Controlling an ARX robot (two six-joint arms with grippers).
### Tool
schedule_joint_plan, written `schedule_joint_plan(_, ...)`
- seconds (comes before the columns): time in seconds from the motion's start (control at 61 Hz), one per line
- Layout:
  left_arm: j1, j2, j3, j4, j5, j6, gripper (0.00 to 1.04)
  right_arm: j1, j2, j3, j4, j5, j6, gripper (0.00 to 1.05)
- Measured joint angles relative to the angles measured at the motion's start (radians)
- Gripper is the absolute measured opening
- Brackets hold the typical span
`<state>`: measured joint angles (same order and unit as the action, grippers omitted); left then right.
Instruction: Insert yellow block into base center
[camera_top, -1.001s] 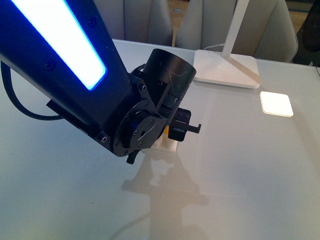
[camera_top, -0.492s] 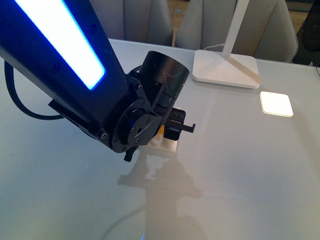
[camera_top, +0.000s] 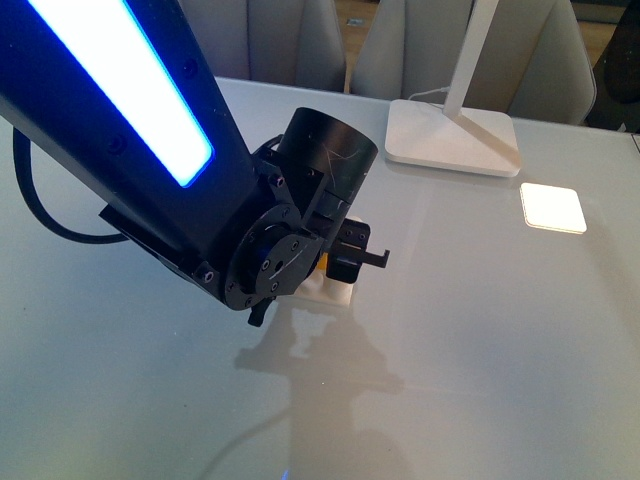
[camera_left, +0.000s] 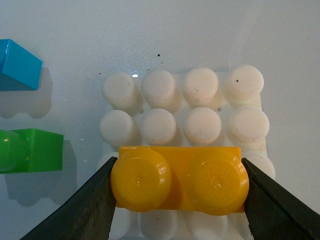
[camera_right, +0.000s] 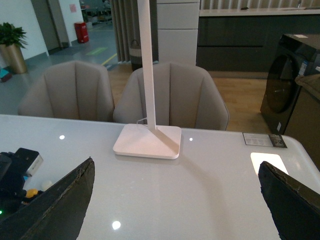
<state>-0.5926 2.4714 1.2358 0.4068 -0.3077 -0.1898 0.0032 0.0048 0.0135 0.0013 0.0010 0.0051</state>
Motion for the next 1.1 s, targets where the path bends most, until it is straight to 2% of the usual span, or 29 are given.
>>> schedule_joint_plan(0.902, 0.001, 0.028, 0.000, -0.001, 0.017, -0.044, 0.63, 0.000, 0.000, 0.000, 0.000, 0.000, 0.000, 0.96)
schedule_joint_plan(1.099, 0.001, 0.043, 0.000, 0.038, 0.023, -0.065, 0.63, 0.000, 0.000, 0.000, 0.000, 0.000, 0.000, 0.96)
